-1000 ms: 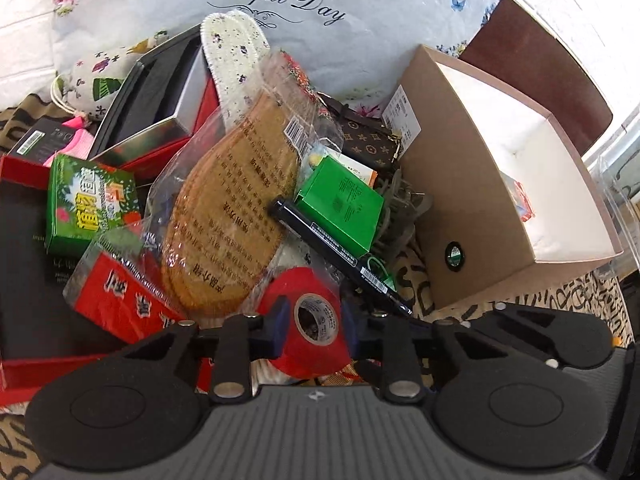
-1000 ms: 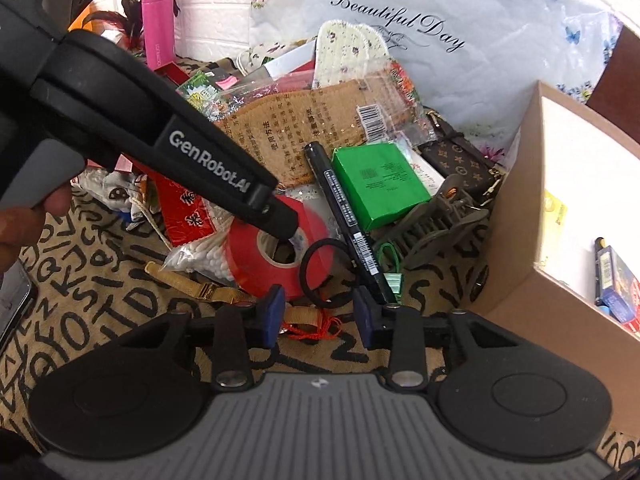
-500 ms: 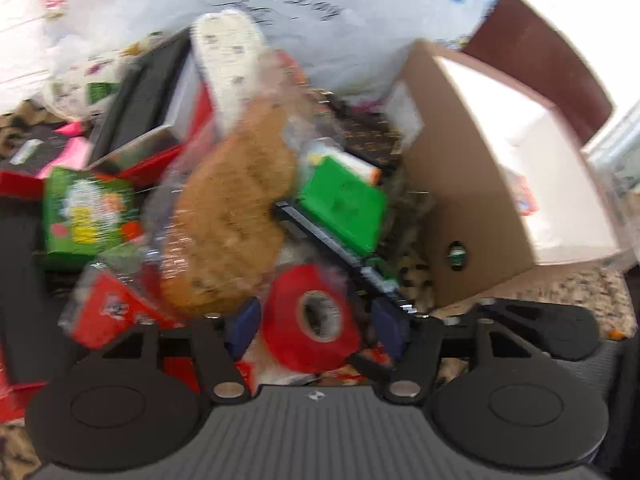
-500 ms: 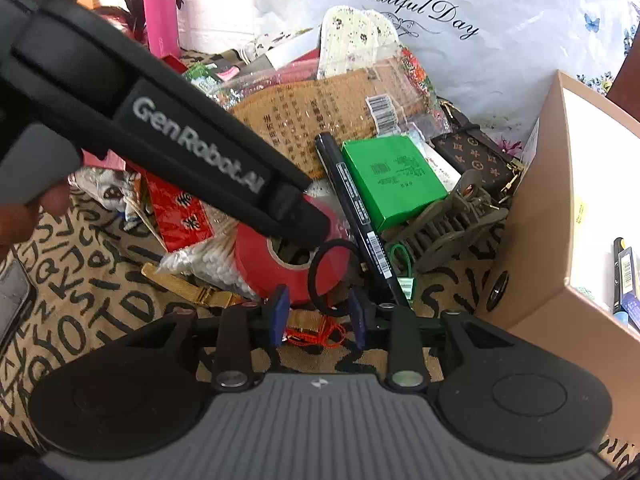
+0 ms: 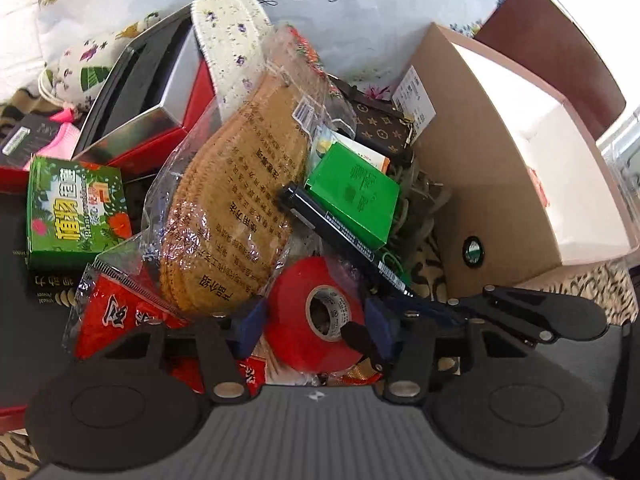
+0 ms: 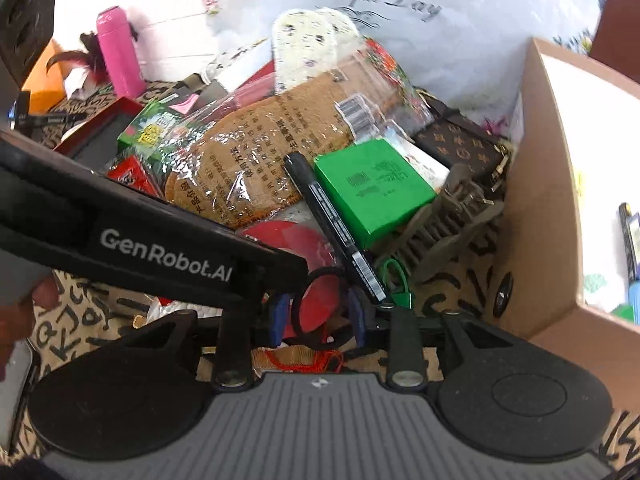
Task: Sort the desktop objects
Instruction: 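Lower the left gripper onto the red tape roll and grasp it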
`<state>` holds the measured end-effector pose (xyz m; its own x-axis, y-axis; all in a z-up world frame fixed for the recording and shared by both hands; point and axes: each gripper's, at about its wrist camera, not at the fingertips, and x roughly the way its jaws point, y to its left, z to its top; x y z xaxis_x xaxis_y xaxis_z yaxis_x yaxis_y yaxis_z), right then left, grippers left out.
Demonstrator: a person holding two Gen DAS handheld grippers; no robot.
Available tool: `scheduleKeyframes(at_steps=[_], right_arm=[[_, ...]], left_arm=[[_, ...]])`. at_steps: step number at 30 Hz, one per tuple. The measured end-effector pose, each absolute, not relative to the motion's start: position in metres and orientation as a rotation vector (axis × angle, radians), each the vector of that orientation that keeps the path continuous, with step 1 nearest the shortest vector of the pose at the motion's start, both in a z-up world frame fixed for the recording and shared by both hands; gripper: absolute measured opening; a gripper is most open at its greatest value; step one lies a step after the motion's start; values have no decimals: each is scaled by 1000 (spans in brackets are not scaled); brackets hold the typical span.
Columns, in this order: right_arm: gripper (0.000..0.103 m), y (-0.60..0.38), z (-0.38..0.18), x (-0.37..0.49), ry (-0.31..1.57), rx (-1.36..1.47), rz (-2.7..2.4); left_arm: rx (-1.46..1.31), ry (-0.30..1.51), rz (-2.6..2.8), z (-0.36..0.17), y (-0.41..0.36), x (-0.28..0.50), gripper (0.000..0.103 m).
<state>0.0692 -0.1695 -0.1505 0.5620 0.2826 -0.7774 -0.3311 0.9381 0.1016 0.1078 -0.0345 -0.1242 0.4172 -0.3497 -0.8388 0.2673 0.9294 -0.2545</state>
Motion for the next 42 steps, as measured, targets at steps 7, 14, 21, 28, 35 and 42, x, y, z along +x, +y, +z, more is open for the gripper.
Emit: scheduleKeyframes(at_steps=[7,14,21,28,35,42], right_arm=[[23,-176,-150,58,946,-26,420],[0,-176,-153,18,1005,-76,502],[3,-189,-146,15,939,-85,376],[13,-190,-138,45,941,-2,345],[35,-185,-138,48,951,4,362],[37,-175,-141,52,961,-3,392]], left_arm=[[-46,1116,-407,-127,-23,94,23],[-109,1205,-478,-141,-32,57,3],[-156,1065,-378,-113,-18,72,50],[-90,1065,-381,-117,-29,94,54],[-66,1086,-397,-128,-33,107,54],[98,1114,-436,-138,-51,118,27]])
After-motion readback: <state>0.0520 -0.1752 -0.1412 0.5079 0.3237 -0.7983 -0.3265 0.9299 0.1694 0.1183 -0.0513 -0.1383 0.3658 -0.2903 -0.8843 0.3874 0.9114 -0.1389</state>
